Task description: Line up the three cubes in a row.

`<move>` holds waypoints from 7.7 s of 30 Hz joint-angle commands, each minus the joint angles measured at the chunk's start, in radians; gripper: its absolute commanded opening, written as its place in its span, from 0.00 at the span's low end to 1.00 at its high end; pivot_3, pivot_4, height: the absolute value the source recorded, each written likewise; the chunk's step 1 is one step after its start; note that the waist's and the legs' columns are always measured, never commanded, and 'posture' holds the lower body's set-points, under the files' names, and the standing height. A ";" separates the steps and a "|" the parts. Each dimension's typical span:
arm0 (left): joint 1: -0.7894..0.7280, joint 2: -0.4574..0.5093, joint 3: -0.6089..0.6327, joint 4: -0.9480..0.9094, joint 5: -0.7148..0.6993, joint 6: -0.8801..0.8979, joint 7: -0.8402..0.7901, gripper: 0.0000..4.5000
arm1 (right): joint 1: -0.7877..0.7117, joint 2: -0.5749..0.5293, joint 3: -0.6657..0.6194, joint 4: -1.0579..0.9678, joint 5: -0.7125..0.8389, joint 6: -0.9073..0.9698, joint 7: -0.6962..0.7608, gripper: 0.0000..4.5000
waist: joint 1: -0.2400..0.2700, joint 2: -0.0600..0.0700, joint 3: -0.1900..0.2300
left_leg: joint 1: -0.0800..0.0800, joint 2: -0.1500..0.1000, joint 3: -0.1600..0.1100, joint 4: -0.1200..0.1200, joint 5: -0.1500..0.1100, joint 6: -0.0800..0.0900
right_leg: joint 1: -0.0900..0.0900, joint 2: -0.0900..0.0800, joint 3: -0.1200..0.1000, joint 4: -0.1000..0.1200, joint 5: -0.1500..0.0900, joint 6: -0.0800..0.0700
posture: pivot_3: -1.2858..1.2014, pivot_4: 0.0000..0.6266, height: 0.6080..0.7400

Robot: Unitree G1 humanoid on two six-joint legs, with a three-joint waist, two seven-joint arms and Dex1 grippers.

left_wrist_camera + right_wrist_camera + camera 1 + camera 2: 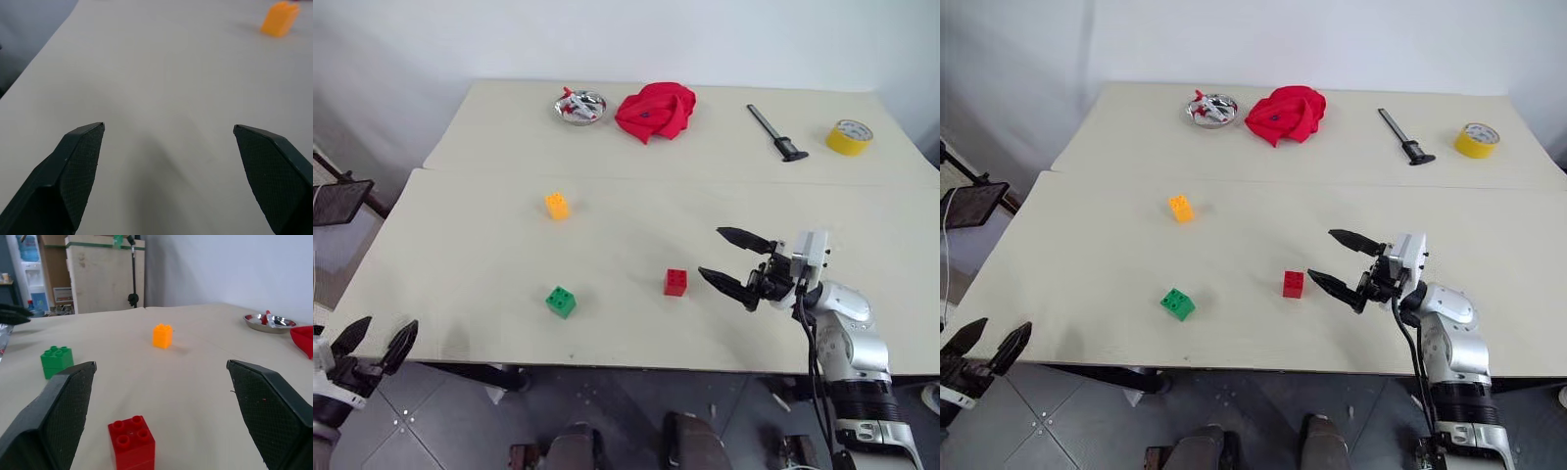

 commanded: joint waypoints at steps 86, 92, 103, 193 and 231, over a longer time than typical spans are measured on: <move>-0.546 0.119 -0.351 0.087 0.174 -0.104 -0.241 0.99 | 0.124 -0.052 0.006 -0.228 0.059 0.085 -0.095 1.00 | -0.006 0.001 0.001 | 0.001 -0.001 0.003 0.008 -0.006 0.004 | 0.004 0.001 -0.012 -0.003 0.002 0.002 | 0.52 0.24 1.00; -0.280 0.002 -0.128 0.008 0.139 -0.044 0.056 0.99 | 0.016 0.024 -0.005 -0.159 0.005 0.021 -0.197 1.00 | 0.007 0.001 0.001 | 0.001 -0.001 0.001 0.009 -0.007 0.005 | 0.005 -0.001 -0.011 -0.003 0.003 0.002 | 0.52 0.24 1.00; -0.250 -0.122 -0.336 -0.224 0.213 0.059 0.264 0.99 | 0.045 -0.025 0.000 -0.136 -0.014 0.011 -0.165 1.00 | 0.026 0.001 0.001 | 0.001 -0.003 0.003 0.009 -0.008 0.006 | 0.005 -0.001 -0.010 -0.004 0.003 0.002 | 0.52 0.24 1.00; -0.688 0.105 -0.594 0.243 0.318 0.040 -0.104 0.34 | 0.144 -0.086 0.032 -0.240 0.012 0.120 -0.131 1.00 | 0.020 0.000 0.001 | 0.000 -0.003 0.008 0.008 -0.007 0.005 | 0.008 0.001 -0.015 -0.007 0.004 0.003 | 0.52 0.24 1.00; -1.182 0.074 -0.815 1.088 0.504 -0.594 -0.757 0.68 | 0.291 -0.188 -0.026 -0.325 0.052 0.175 -0.092 1.00 | 0.010 0.000 0.001 | 0.000 -0.003 0.009 0.009 -0.007 0.006 | 0.009 0.001 -0.017 -0.009 0.004 0.004 | 0.52 0.24 1.00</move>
